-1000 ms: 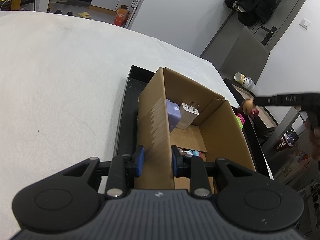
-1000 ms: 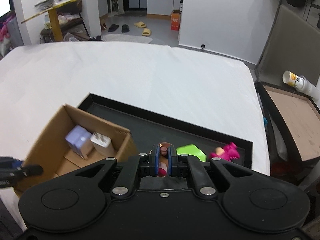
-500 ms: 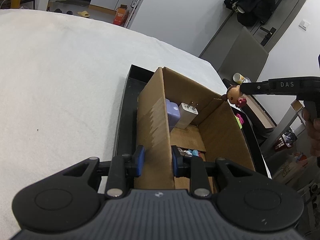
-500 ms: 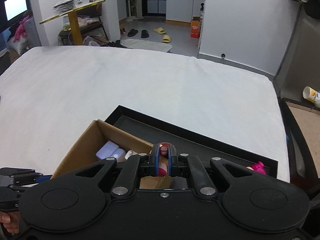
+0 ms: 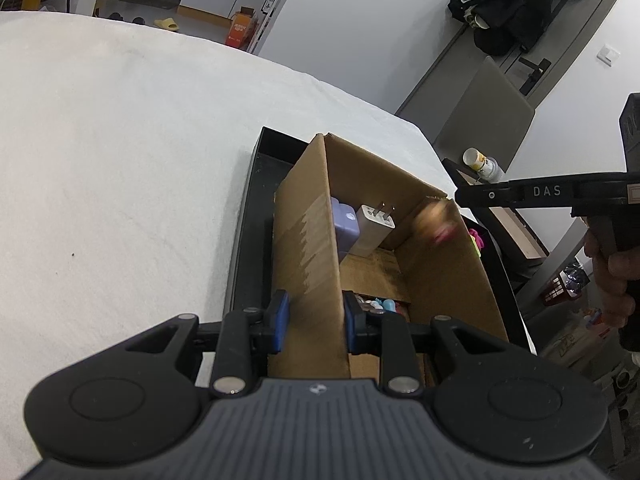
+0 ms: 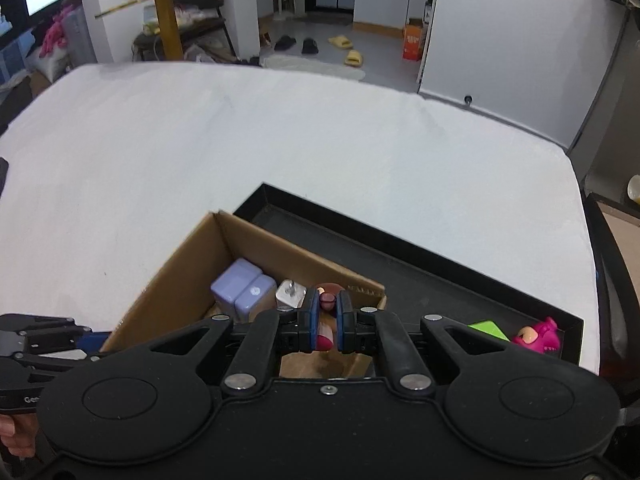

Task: Organize rigid objects
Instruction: 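Carry the doll over the box, lower it in, open the right gripper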

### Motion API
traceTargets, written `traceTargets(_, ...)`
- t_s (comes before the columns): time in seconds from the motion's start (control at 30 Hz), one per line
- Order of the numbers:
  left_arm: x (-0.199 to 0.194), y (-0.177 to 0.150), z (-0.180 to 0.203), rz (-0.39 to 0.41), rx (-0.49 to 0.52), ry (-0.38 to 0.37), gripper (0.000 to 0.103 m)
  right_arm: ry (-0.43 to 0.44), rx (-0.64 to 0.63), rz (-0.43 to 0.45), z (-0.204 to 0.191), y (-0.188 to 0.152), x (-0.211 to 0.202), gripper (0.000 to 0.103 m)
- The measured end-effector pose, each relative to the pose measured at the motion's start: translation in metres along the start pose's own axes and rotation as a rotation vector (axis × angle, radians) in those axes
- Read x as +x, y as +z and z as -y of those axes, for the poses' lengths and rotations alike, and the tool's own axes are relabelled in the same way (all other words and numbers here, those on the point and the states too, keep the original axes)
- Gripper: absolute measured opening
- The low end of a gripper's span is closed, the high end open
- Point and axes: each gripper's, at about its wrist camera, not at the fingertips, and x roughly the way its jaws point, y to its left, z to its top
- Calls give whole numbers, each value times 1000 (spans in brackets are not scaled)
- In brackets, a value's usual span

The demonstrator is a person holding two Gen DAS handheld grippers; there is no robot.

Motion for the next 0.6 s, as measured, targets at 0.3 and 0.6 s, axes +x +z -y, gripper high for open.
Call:
traceTargets(0.3,-2,1,-1,5,0,-6,26,-38,28,18,15,-3,-9,11)
traceTargets(0.6,-3,1,0,5,5,0,26,-68,71,3,38,-14,-11,14)
